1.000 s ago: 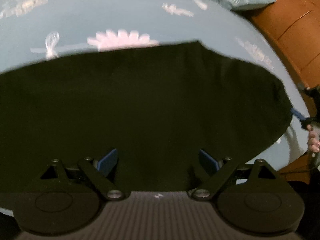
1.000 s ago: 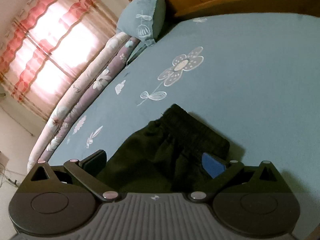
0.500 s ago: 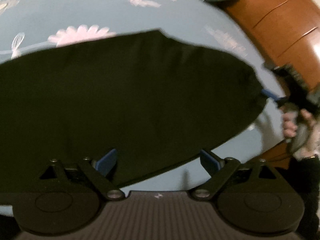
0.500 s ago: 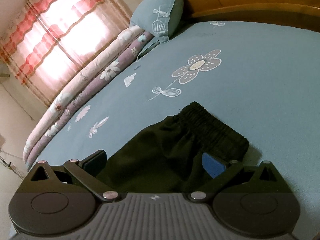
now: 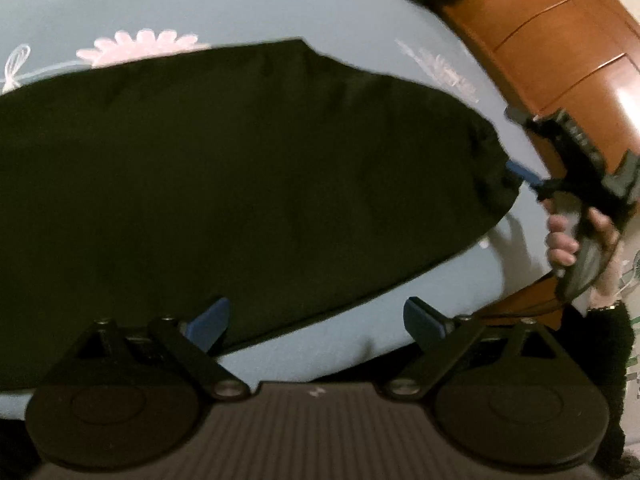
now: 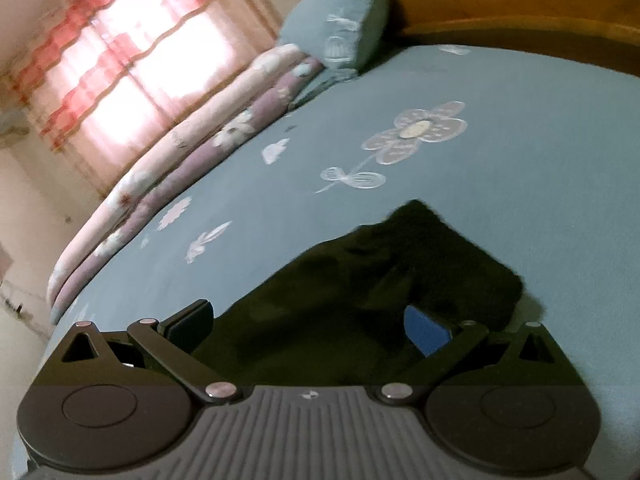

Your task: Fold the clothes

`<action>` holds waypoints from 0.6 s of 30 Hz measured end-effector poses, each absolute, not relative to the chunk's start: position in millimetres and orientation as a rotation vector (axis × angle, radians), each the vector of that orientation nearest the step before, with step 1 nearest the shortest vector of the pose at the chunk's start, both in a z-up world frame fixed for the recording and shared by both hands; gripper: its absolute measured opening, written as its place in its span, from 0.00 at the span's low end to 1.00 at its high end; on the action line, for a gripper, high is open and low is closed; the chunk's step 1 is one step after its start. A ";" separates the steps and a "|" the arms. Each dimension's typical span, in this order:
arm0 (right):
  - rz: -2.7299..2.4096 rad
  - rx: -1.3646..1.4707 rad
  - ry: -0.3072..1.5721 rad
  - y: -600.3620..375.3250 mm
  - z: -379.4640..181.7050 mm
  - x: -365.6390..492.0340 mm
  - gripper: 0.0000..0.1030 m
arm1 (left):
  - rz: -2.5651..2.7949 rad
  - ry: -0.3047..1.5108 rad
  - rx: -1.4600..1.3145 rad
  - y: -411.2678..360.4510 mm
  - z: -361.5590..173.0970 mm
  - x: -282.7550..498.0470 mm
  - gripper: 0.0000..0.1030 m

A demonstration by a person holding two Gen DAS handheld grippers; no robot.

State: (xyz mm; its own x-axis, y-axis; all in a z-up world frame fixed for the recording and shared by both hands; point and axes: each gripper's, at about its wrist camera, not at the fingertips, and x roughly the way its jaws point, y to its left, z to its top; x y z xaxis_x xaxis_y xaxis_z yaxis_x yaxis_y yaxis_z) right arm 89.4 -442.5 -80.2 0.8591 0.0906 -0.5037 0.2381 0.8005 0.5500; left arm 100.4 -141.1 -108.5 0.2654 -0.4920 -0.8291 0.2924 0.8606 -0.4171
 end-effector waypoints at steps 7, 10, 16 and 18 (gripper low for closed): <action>0.424 0.620 0.632 -373.2 -73.0 103.3 1.00 | -0.489 1.157 -0.194 -128.4 -97.9 100.6 0.91; 0.549 0.619 0.752 -342.1 -81.3 115.5 1.00 | -0.410 1.135 -0.197 -114.0 -90.7 104.7 0.91; 0.613 0.467 0.993 -287.4 -101.6 128.5 1.00 | -0.258 1.154 -0.208 -84.7 -95.4 112.6 0.91; 0.609 0.403 1.043 -274.8 -107.5 124.9 1.00 | -0.257 1.173 -0.208 -80.2 -99.4 111.9 0.91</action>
